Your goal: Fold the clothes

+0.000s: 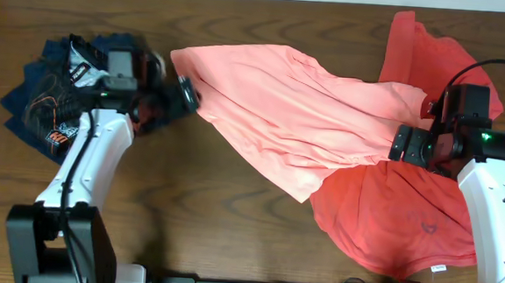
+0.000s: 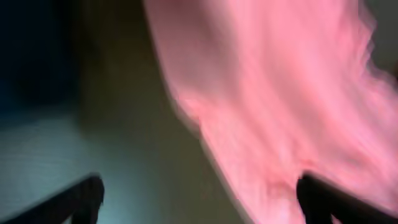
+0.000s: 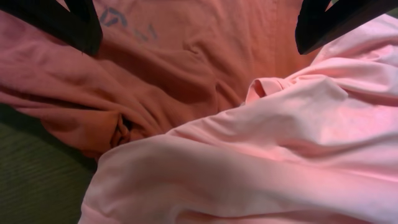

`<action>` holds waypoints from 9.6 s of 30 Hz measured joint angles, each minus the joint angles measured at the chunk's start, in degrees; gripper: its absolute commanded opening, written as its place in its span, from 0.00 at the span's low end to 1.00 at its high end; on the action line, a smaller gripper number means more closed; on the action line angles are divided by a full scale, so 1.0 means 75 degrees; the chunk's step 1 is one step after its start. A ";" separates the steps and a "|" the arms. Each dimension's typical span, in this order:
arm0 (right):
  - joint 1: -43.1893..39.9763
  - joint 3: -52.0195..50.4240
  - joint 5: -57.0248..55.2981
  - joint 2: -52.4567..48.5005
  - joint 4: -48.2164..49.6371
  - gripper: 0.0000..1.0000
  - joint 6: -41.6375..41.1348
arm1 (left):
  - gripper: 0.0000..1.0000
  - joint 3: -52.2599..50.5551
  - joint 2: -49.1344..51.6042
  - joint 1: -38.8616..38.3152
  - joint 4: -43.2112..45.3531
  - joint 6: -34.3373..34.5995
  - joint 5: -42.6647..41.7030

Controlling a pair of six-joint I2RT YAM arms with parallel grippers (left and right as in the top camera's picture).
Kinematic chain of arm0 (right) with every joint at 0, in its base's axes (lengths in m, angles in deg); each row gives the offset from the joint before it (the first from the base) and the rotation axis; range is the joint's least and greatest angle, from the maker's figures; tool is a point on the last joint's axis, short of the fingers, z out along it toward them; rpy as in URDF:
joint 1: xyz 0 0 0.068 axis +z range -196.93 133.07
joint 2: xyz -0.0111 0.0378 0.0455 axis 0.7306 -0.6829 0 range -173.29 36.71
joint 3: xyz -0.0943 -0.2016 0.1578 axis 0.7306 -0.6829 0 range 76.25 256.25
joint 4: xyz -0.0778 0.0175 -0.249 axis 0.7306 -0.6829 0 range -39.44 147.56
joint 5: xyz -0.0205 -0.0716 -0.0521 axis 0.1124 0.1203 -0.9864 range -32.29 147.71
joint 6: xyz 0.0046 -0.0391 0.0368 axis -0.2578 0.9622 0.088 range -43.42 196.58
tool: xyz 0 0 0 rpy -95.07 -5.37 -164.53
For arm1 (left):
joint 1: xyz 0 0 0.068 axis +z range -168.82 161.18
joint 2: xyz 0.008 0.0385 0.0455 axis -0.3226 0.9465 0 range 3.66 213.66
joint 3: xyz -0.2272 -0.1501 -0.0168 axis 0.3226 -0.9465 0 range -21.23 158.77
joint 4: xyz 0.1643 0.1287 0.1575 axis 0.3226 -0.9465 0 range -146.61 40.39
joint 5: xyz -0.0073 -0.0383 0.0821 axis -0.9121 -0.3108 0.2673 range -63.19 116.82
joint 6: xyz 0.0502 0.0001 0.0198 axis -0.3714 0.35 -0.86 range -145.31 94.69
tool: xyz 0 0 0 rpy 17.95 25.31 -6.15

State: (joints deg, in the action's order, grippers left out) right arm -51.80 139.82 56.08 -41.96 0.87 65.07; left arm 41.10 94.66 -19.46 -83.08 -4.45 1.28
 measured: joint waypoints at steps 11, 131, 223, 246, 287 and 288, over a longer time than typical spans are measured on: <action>0.0000 0.0000 -0.0052 0.0000 -0.0050 0.99 0.0020 | 0.97 -0.0772 -0.0003 -0.3127 -0.0198 0.0603 -0.1145; -0.4223 0.0067 -0.1413 -0.3713 0.1842 0.64 -0.1227 | 0.06 -0.1478 -0.2917 0.0472 -0.1250 0.0635 0.1661; 0.4074 -0.0796 0.1894 -0.2987 0.1719 0.69 -0.3028 | 0.06 -0.1480 -0.2911 0.0475 -0.2570 0.0545 0.1859; 0.3654 -0.1218 0.0694 -0.1999 0.0880 0.01 -0.3695 | 0.06 -0.1480 -0.3083 0.0472 -0.4013 -0.0163 0.1851; 0.1982 -0.1241 -0.0959 -0.1559 0.4124 0.99 -0.1317 | 0.56 -0.1486 -0.0504 0.0472 0.0962 -0.0358 0.1454; 0.1772 -0.1244 -0.1037 -0.1346 0.3649 0.96 -0.1294 | 0.55 -0.1486 -0.0525 0.0472 0.0842 -0.0358 0.1297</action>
State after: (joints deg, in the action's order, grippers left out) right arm -38.51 130.49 48.30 -52.06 28.24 55.36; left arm 29.95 90.72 -15.92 -76.76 -7.14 11.00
